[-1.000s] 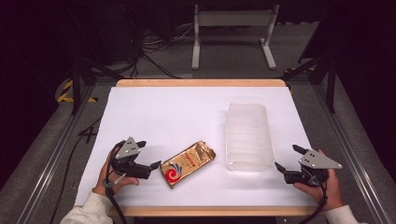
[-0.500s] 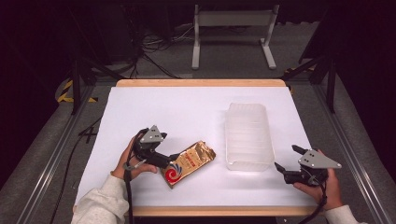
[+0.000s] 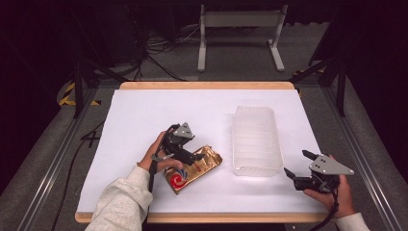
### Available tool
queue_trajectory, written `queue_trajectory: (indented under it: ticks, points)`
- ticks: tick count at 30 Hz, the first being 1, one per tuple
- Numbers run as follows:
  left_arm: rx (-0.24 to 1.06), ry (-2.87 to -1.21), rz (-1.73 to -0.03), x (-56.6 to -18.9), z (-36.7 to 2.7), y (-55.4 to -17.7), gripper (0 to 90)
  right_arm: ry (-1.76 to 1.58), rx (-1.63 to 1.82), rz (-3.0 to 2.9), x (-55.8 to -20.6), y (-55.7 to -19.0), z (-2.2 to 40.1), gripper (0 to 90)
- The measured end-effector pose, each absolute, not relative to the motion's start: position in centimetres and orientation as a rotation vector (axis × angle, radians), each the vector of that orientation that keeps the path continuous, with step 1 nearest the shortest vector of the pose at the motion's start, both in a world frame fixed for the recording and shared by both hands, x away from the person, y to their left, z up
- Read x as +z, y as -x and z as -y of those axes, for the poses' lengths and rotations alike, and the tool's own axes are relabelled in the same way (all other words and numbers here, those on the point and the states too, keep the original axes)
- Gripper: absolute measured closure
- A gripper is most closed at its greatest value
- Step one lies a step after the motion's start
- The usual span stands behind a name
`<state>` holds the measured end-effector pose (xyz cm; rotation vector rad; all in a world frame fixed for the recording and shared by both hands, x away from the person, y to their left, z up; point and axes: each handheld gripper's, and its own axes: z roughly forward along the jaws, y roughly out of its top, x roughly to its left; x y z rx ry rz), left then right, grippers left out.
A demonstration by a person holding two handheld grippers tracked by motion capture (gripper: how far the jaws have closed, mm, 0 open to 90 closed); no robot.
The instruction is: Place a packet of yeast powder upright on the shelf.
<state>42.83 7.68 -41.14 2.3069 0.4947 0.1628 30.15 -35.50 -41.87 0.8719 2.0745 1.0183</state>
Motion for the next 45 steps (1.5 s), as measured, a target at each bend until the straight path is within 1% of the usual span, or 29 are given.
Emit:
queue_trajectory:
  ticks: [4,9,11,18,20,21,23,27,28,31,34,37,39,40,45]
  points:
    - [0.135,-2.358,-0.523,-41.7,-6.4,-43.9,16.7,-0.876,1.012,-2.083,-42.1,-30.3,35.5,13.9]
    - [0.088,-2.382,-0.538,-42.1,-5.5,-44.6,16.7,-0.871,1.02,-2.084,-42.0,-30.2,35.4,13.9]
    - [0.096,-2.401,-0.549,-42.5,-5.0,-45.0,16.7,-0.873,1.018,-2.09,-42.1,-30.2,35.5,13.9]
    - [0.024,-2.399,-0.579,-43.1,-4.2,-45.5,17.6,-0.872,1.015,-2.096,-42.2,-30.3,35.4,13.9]
    - [-0.019,-2.41,-0.587,-43.3,-4.0,-45.5,22.1,-0.872,1.015,-2.096,-42.2,-30.3,35.4,13.8]
    - [-0.045,-2.406,-0.6,-43.4,-3.9,-45.6,23.0,-0.87,1.014,-2.097,-42.2,-30.3,35.4,13.9]
    - [-0.067,-2.419,-0.585,-43.3,-3.8,-45.6,27.2,-0.871,1.007,-2.106,-42.2,-30.3,35.3,13.9]
    - [-0.101,-2.445,-0.504,-42.9,-3.3,-45.2,46.5,-0.871,1.009,-2.105,-42.2,-30.3,35.3,13.8]
    - [-0.105,-2.457,-0.494,-42.9,-3.3,-45.2,51.1,-0.871,1.014,-2.104,-42.2,-30.3,35.3,13.9]
    - [-0.088,-2.465,-0.479,-42.7,-3.3,-45.1,56.4,-0.872,1.016,-2.108,-42.2,-30.3,35.3,13.9]
    - [-0.05,-2.464,-0.475,-42.3,-3.3,-45.0,66.4,-0.867,1.015,-2.106,-42.2,-30.3,35.3,13.9]
    - [-0.034,-2.468,-0.461,-42.1,-3.3,-44.9,70.5,-0.868,1.014,-2.104,-42.2,-30.4,35.4,13.9]
    - [-0.02,-2.466,-0.448,-41.9,-3.4,-44.8,76.6,-0.868,1.015,-2.103,-42.1,-30.4,35.4,13.9]
    - [-0.001,-2.464,-0.42,-41.5,-3.5,-44.5,78.1,-0.871,1.015,-2.103,-42.1,-30.4,35.4,13.9]
    - [0.019,-2.457,-0.411,-40.7,-3.7,-44.1,81.1,-0.863,1.017,-2.108,-42.1,-30.4,35.4,13.9]
